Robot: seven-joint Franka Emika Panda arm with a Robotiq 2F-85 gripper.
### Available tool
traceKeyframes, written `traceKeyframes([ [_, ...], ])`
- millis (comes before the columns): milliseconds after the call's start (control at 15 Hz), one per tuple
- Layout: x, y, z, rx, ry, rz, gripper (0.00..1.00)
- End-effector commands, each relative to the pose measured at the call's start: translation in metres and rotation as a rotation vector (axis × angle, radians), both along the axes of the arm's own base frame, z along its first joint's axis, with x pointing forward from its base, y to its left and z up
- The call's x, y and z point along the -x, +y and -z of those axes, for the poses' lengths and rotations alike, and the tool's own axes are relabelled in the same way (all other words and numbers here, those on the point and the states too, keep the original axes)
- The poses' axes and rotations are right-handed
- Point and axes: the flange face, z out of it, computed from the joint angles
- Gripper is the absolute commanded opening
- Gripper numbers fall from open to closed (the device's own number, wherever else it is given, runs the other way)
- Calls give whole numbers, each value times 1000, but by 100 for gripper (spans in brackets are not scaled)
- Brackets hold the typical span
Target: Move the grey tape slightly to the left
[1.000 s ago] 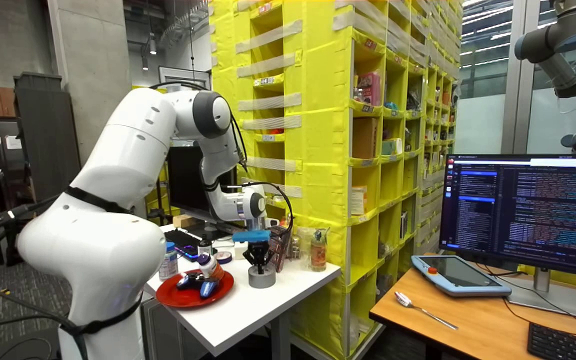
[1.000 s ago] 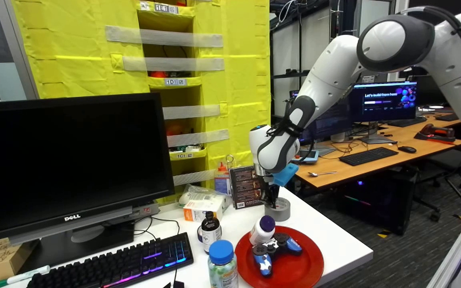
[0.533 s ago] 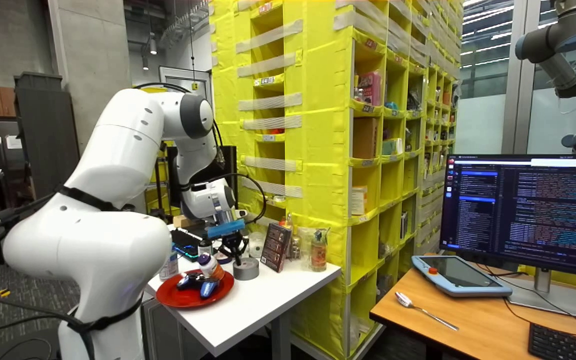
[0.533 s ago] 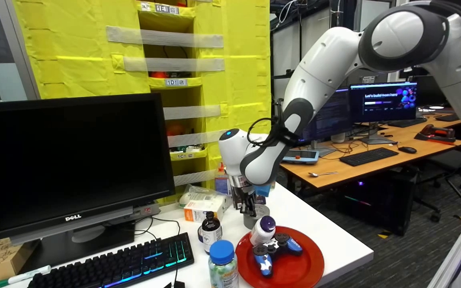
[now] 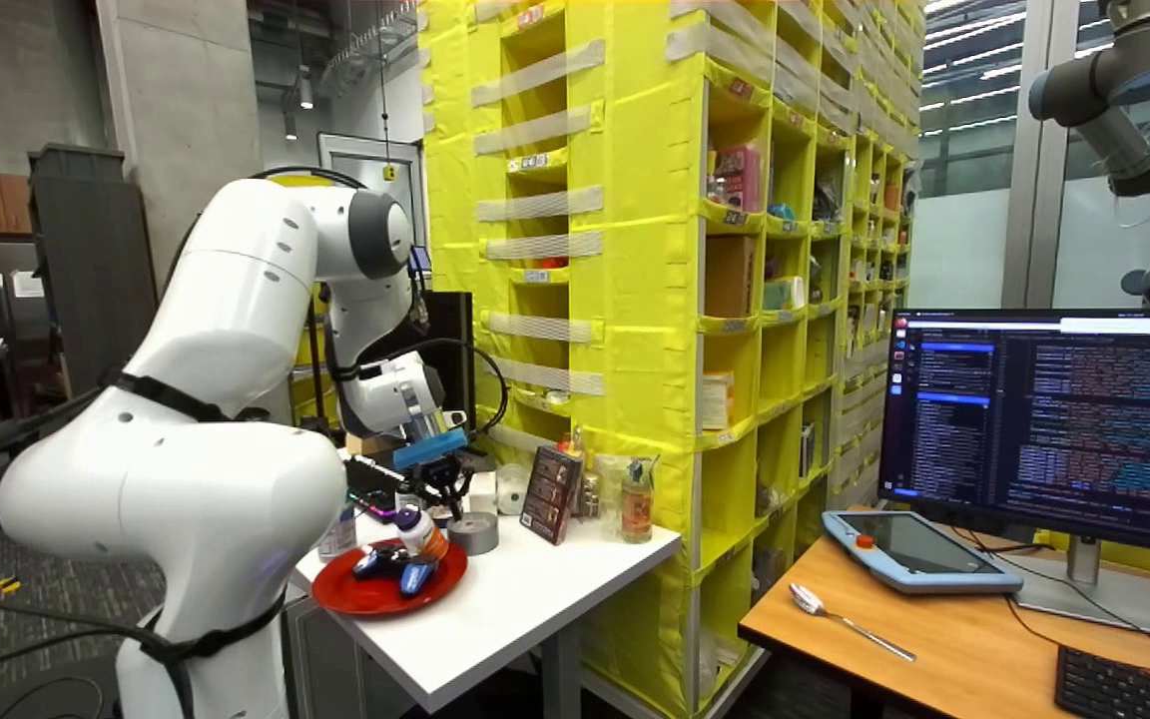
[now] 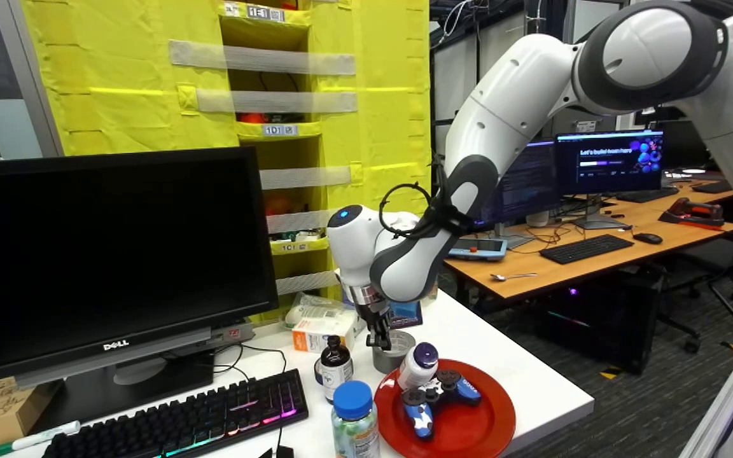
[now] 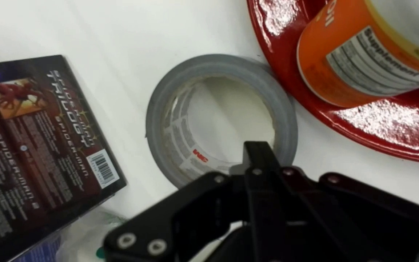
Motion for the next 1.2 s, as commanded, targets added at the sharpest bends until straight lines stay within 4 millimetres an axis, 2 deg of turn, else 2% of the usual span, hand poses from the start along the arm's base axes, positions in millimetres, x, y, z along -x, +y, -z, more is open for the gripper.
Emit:
traceKeyframes([
  [0, -5, -10, -16, 2, -31, 17, 0],
  [133, -8, -24, -40, -7, -78, 42, 0],
  [333, -6, -47, -90, -28, -166, 76, 0],
  [600, 13, -74, -151, -83, -235, 92, 0],
  [667, 18, -80, -162, -90, -246, 98, 15],
  [733, 24, -87, -172, -98, -252, 107, 26],
  [800, 29, -93, -179, -103, -260, 119, 13],
  [1000, 46, -111, -192, -116, -276, 146, 0],
  [1067, 51, -118, -194, -124, -281, 161, 29],
  [1133, 56, -124, -195, -135, -282, 176, 26],
])
